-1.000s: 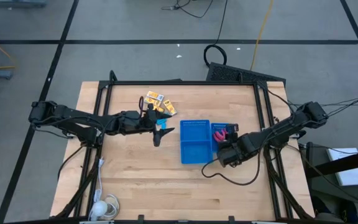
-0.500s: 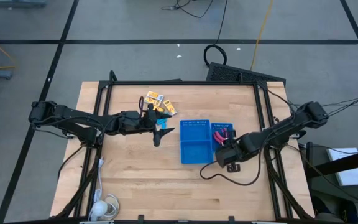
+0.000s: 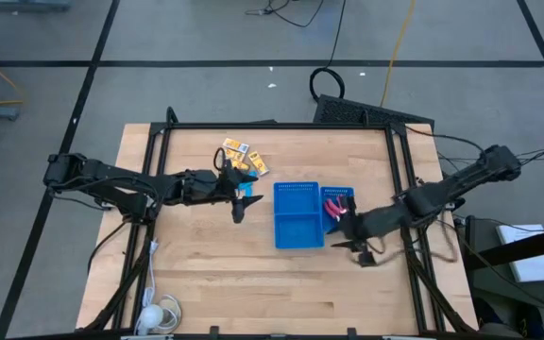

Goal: Pick & Place School Supplies
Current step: Put the crayon box into the top horizontal blue bin

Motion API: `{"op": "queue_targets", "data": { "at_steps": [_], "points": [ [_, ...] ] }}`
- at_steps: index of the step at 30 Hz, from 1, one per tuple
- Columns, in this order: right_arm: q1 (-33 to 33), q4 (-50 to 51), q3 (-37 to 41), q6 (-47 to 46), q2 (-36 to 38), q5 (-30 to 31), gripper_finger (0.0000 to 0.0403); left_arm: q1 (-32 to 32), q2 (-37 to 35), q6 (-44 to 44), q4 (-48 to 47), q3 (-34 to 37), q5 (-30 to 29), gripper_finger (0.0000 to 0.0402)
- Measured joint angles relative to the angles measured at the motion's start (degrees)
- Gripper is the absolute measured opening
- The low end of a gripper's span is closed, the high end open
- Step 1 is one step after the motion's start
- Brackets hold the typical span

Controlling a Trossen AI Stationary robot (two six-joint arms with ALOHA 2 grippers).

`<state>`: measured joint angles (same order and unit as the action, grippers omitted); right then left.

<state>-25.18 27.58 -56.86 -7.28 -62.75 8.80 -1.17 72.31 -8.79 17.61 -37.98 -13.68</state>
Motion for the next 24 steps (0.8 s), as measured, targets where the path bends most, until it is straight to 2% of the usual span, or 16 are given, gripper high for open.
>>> {"op": "queue_targets", "data": {
  "at_steps": [7,14,17,19,22,24],
  "points": [
    [1.42,-31.53,18.22,14.68,14.72,0.58,0.0139,0.07,0.04,-10.76,-4.42,0.00,-0.37,0.0280],
    [5.25,-56.58,36.05,16.37,24.03,7.62,0.0138,0.09,0.02,-12.68,-10.57,0.00,-0.39,0.0280],
    [6.06,-63.46,40.91,16.90,26.36,7.98,0.0135,0.30,0.02,-12.88,-14.26,0.00,-1.95,0.0280],
    [6.10,-66.42,43.15,17.14,27.18,7.98,0.0135,0.90,0.02,-15.50,-17.48,0.00,-5.43,0.0280],
    [6.09,-67.63,45.05,16.76,27.61,8.00,0.0140,3.24,0.01,-24.38,-23.21,0.00,-10.64,0.0280],
    [6.07,-67.42,45.33,16.66,27.57,9.69,0.0148,5.84,0.00,-30.97,-27.70,0.00,-10.69,0.0280]
  ]
}}
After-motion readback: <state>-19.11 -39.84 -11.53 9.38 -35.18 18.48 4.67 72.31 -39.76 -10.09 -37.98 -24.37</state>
